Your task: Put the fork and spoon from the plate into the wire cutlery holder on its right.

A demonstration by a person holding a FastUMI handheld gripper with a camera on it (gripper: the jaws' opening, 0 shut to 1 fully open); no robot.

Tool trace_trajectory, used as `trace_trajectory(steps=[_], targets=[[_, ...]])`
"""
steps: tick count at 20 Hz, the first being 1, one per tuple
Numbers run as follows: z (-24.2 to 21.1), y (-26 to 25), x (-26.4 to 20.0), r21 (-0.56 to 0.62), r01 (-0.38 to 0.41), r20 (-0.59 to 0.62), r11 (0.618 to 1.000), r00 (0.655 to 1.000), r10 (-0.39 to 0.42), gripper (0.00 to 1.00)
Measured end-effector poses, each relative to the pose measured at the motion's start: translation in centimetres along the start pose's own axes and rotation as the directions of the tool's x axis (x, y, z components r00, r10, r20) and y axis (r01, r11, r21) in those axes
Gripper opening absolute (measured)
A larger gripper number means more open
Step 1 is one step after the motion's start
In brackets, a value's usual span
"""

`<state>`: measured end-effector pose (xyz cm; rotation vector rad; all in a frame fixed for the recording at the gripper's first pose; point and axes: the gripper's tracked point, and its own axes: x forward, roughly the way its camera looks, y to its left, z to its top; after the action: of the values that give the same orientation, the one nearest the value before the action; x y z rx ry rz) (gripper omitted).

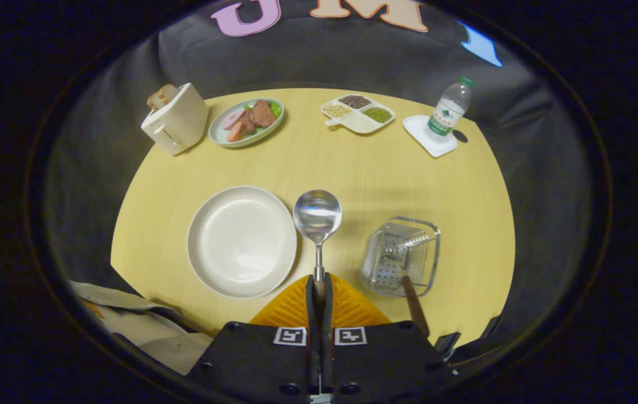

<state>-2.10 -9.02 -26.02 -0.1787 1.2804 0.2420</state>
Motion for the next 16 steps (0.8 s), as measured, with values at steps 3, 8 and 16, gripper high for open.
trace_trajectory(steps=[3,8,16], targets=[[-0.4,-3.1,-0.8,0.006,0.034,-0.026,0.999,0.999,-0.034,0.05],[-1.6,-6.6,-0.9,0.016,0.084,-0.085,0.996,0.993,-0.082,0.05],[-2.0,-8.1,-1.0,0.049,0.101,-0.118,0.994,0.988,-0.095,0.10]])
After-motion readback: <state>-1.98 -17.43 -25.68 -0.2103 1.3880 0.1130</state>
